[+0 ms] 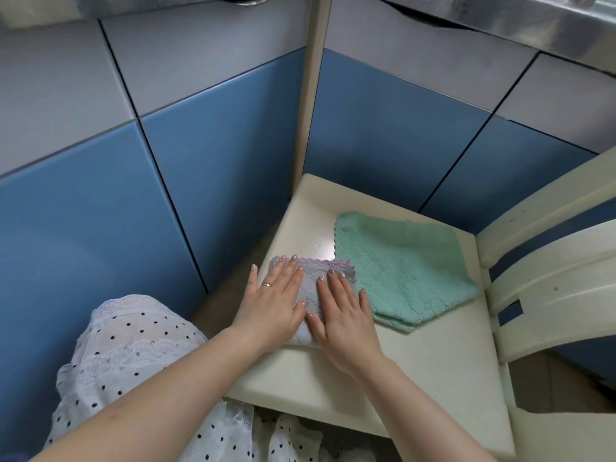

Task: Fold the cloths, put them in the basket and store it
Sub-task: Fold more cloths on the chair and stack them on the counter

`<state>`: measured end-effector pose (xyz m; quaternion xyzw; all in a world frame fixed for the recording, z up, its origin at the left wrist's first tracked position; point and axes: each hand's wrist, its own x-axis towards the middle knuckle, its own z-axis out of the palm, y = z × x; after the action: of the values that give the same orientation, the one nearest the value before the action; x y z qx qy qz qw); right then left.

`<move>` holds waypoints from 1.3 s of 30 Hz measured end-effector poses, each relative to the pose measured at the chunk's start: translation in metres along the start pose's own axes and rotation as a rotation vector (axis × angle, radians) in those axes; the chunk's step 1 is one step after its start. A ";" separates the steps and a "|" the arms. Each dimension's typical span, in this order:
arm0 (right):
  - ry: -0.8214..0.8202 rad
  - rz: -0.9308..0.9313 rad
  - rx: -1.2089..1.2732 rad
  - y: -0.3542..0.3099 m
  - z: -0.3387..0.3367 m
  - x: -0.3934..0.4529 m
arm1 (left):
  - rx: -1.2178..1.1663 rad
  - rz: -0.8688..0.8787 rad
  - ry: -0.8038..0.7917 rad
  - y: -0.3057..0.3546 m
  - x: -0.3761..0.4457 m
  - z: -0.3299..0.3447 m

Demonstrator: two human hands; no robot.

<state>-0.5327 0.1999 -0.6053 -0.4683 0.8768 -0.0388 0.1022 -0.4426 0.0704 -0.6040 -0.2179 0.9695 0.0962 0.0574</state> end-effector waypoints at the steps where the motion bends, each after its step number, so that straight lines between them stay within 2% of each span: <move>1: -0.012 -0.004 0.037 0.000 -0.003 0.000 | -0.024 0.004 0.001 -0.001 0.000 -0.001; 3: 0.079 0.022 0.158 0.004 -0.009 -0.004 | -0.088 -0.020 0.011 -0.004 -0.003 -0.002; 5: 0.293 0.135 0.259 0.012 -0.011 -0.014 | -0.207 -0.118 0.052 -0.011 -0.006 -0.004; 6: 0.328 0.212 0.290 0.014 -0.013 -0.020 | -0.276 -0.179 0.051 -0.018 -0.008 -0.001; 8: 0.235 0.290 0.326 0.012 -0.013 -0.031 | -0.475 -0.291 -0.010 -0.027 -0.011 0.001; 9: 0.183 0.280 0.349 0.009 -0.010 -0.033 | -0.661 -0.333 -0.036 -0.030 -0.013 0.001; 11: 0.158 0.242 0.431 0.000 -0.008 -0.032 | -1.041 -0.416 0.002 -0.033 -0.019 -0.001; 13: 0.164 0.240 0.571 -0.011 -0.010 -0.025 | -1.166 -0.502 0.094 -0.037 -0.025 -0.004; 16: 0.123 0.308 0.958 -0.031 -0.019 -0.015 | -1.197 -0.524 0.236 -0.042 -0.032 -0.015; 20: 0.119 0.357 1.353 -0.049 -0.038 -0.003 | -1.232 -0.402 0.382 -0.040 -0.042 -0.057; 25: -0.032 0.135 1.660 -0.064 -0.106 0.013 | -1.298 -0.268 0.572 -0.045 -0.059 -0.135; 27: -0.063 0.021 1.694 -0.075 -0.145 0.019 | -1.299 -0.255 0.675 -0.050 -0.069 -0.167; 30: 0.031 -0.112 1.630 -0.090 -0.196 0.022 | -1.303 -0.213 0.770 -0.051 -0.085 -0.209; 31: 0.060 -0.190 1.595 -0.107 -0.221 0.025 | -1.249 -0.183 0.852 -0.060 -0.099 -0.232; 33: 0.130 -0.270 1.547 -0.124 -0.254 0.024 | -1.101 -0.132 0.911 -0.066 -0.114 -0.260; 35: 0.137 -0.384 1.541 -0.150 -0.289 0.024 | -0.936 -0.081 1.006 -0.077 -0.137 -0.293; 39: 0.144 -0.570 1.500 -0.201 -0.346 0.028 | -0.673 -0.004 1.087 -0.089 -0.188 -0.355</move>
<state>-0.4588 0.0543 -0.2391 -0.4768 0.4684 -0.6719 0.3191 -0.2597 -0.0057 -0.2438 -0.2434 0.7765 0.2712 -0.5141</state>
